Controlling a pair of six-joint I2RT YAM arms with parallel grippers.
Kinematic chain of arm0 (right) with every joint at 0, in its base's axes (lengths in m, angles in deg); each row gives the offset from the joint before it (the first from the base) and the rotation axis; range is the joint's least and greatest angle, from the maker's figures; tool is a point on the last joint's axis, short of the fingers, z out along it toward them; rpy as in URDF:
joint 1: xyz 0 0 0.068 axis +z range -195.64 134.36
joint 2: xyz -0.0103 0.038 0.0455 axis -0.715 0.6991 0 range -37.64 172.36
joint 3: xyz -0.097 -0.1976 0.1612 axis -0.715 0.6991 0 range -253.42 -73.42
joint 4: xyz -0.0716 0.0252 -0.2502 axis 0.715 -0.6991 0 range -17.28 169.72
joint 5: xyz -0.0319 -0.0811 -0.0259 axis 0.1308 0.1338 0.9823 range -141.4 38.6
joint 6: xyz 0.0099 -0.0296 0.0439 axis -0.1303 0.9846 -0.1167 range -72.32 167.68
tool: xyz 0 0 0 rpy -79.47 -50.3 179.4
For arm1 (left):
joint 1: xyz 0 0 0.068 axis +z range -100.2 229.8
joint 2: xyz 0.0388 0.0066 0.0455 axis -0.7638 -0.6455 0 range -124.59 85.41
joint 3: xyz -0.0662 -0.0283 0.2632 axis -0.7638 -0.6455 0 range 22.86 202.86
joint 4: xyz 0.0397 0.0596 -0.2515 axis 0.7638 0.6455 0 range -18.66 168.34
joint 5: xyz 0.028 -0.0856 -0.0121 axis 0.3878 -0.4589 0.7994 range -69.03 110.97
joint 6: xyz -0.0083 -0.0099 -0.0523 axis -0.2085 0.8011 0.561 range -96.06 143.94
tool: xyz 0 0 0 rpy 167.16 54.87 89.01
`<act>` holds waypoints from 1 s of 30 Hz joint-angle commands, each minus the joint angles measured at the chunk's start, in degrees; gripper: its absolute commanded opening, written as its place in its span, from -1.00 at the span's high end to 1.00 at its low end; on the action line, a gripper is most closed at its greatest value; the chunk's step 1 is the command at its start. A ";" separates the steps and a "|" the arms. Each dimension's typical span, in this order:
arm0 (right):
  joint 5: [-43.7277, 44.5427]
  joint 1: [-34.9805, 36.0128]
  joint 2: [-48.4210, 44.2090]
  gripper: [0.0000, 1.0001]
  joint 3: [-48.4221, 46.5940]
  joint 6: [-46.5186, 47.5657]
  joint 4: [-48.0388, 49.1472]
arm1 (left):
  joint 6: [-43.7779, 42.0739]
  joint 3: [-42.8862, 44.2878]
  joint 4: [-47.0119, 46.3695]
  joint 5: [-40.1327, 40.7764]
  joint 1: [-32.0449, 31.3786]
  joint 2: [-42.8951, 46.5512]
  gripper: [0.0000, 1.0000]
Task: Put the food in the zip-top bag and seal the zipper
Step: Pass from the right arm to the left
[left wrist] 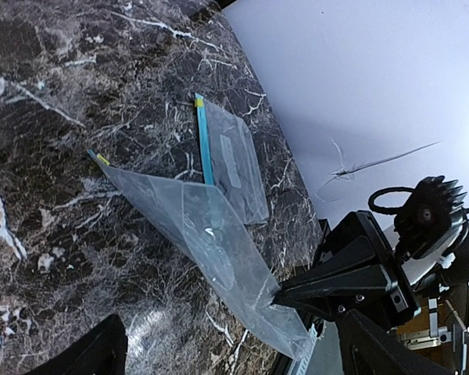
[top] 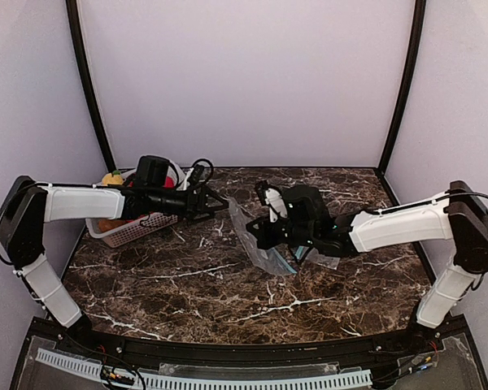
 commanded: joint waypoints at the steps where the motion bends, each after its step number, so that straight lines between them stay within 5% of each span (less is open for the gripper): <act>1: 0.30 1.95 3.35 1.00 -3.10 0.35 3.20 | 6.87 -3.62 -7.43 -4.18 0.14 -0.52 -0.90; 14: 4.83 5.77 9.33 1.00 -10.68 3.18 -1.78 | 5.77 -3.79 -5.37 -3.51 0.14 -3.35 -0.96; 18: 7.52 6.94 11.45 1.00 -13.43 3.61 -4.67 | 4.34 -3.17 -3.24 -2.47 0.14 -3.47 -0.77; 25: 14.37 8.91 14.50 1.00 -18.11 4.72 -10.85 | 4.03 -2.52 -1.36 -2.72 0.14 -4.79 -0.12; 30: 16.20 9.38 15.63 1.00 -19.74 5.02 -12.90 | 4.10 -2.50 -1.12 -2.60 0.14 -5.56 0.07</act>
